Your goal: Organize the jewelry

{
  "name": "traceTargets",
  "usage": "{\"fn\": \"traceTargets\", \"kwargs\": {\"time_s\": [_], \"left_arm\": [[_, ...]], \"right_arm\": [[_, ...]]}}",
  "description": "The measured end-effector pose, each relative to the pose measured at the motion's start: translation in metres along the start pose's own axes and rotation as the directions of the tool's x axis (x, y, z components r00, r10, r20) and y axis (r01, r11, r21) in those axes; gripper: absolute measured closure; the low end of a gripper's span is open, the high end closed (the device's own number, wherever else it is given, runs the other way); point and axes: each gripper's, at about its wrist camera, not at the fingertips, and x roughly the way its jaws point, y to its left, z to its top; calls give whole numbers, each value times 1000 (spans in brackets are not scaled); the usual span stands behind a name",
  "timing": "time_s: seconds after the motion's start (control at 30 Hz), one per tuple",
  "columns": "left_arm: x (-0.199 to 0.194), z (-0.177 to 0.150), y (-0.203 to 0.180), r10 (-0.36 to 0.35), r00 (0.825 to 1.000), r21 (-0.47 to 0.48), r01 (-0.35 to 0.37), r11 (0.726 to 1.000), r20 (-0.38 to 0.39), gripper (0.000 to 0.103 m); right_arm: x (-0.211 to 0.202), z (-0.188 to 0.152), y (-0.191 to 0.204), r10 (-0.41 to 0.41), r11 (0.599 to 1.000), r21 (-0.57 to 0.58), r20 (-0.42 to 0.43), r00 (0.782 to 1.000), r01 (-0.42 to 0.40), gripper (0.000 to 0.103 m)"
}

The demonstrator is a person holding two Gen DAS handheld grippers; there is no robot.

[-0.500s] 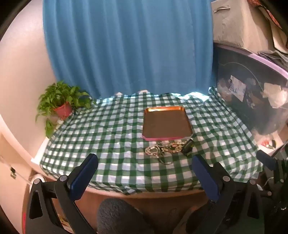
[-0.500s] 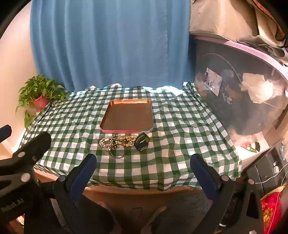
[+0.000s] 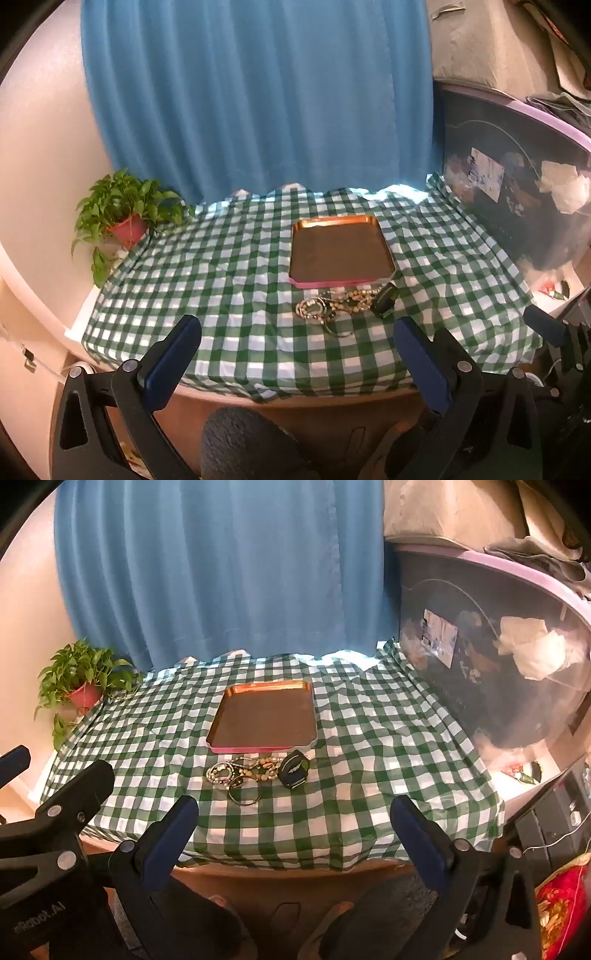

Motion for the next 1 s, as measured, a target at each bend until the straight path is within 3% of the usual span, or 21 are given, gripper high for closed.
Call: {"fn": "traceTargets", "kwargs": {"time_s": [1.0], "left_arm": [[-3,-11,-4,-23,999,-20,22,1000,-44,0]], "right_arm": [[-10,-8,-11,-4,1000,2,11,1000,4,0]]}}
